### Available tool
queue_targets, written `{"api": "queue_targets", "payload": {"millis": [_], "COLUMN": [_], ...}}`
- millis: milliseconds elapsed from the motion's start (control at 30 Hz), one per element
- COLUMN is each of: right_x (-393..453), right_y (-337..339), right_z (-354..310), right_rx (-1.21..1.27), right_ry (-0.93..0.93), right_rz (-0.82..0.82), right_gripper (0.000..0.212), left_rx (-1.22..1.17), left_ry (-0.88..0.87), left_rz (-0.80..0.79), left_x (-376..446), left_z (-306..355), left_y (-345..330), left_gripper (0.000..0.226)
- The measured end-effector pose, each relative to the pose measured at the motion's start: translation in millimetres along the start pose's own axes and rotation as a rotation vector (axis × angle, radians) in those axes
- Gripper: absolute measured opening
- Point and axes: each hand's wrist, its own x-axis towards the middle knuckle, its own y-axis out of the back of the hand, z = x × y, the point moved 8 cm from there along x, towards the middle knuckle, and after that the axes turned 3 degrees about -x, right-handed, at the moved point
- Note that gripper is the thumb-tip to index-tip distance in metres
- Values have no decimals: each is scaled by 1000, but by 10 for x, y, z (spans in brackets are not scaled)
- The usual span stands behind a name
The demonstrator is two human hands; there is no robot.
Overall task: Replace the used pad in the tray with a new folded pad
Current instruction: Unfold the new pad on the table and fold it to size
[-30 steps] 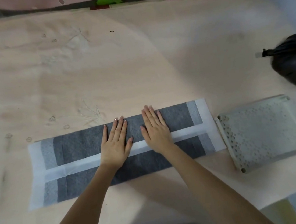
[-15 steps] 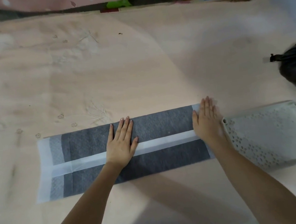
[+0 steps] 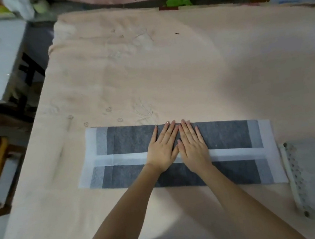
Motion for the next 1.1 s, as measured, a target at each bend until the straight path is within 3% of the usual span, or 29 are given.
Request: {"api": "queue_targets", "payload": {"millis": [533,733,833,967,1100], "right_x": [-20,-28,-26,9,32], "right_y": [47,91,112,111,28], "right_z": [-51,-78,-119,-366,-510], "right_rx": [-40,-45,-72,-49,-51], "right_ry": [-9,-14,-38,-54,-72], "right_rz": [-6,-15,-20,-3,-40], "right_gripper": [58,59,62,65,69], "left_rx": [89,114,87,39,10], "left_ry": [209,399,430,187,163], "left_rz": [19,13,45,34,22], "left_x": [-458,-613,-527,-394,-458], "left_z": [-1385,-1933,-1751,-934,-879], "left_y": [414,527,518,307,228], "left_gripper": [59,69,64,59,59]}}
